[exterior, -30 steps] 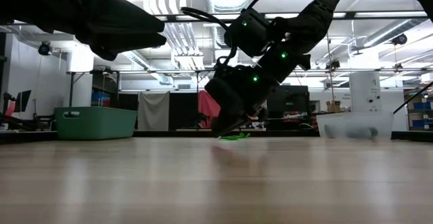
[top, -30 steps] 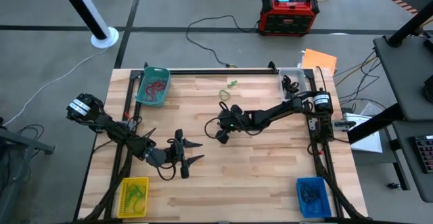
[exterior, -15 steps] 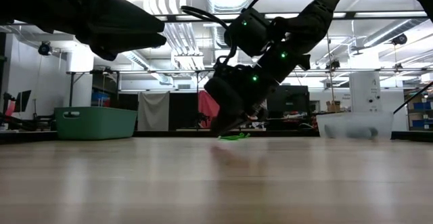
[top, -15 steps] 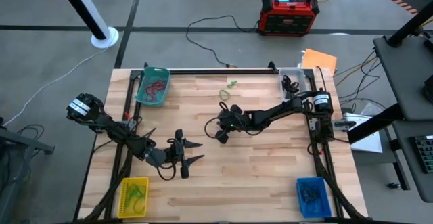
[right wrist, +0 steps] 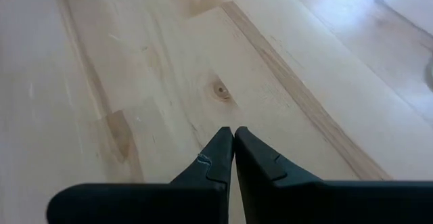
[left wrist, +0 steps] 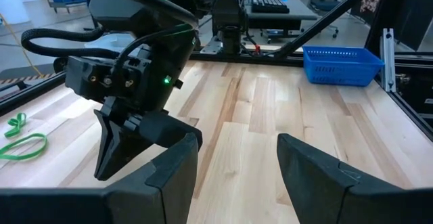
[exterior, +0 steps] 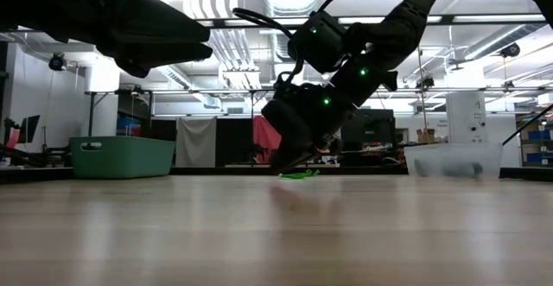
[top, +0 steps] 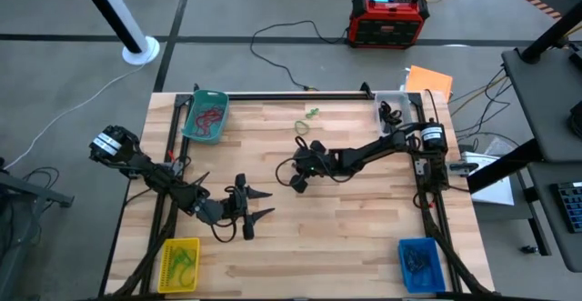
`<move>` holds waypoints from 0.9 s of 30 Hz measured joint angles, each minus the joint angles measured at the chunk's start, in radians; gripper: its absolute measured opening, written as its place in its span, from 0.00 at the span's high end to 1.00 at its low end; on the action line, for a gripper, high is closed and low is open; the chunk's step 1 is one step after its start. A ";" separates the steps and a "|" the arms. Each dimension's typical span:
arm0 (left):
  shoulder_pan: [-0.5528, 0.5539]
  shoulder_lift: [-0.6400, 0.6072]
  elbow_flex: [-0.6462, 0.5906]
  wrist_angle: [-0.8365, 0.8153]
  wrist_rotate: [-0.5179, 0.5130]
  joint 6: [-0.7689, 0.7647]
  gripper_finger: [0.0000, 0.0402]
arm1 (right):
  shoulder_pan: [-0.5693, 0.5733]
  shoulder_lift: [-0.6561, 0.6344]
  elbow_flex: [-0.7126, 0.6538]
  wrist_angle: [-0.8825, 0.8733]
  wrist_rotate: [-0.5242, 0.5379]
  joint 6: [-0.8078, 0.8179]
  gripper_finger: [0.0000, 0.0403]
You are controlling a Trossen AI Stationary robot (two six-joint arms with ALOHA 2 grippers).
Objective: Sort rubber bands into baskets
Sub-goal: Put the green rubber band into the yellow bin
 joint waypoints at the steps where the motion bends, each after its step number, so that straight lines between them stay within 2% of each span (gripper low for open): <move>1: 0.000 0.000 0.000 0.000 0.000 0.000 0.53 | 0.000 0.000 -0.001 0.000 0.010 0.000 0.97; 14: 0.000 0.000 0.000 -0.002 0.000 -0.007 0.53 | 0.000 0.000 -0.006 0.000 0.045 0.000 0.97; 19: 0.031 0.000 0.011 -0.011 0.002 -0.125 0.53 | -0.002 0.000 -0.007 -0.010 0.046 -0.004 0.97; 24: 0.082 0.000 0.088 -0.170 0.060 -0.152 0.53 | -0.007 -0.008 -0.007 -0.051 0.056 -0.013 0.97; 27: 0.112 0.000 0.140 -0.306 0.063 -0.130 0.53 | -0.023 -0.020 -0.007 -0.115 0.124 -0.006 0.97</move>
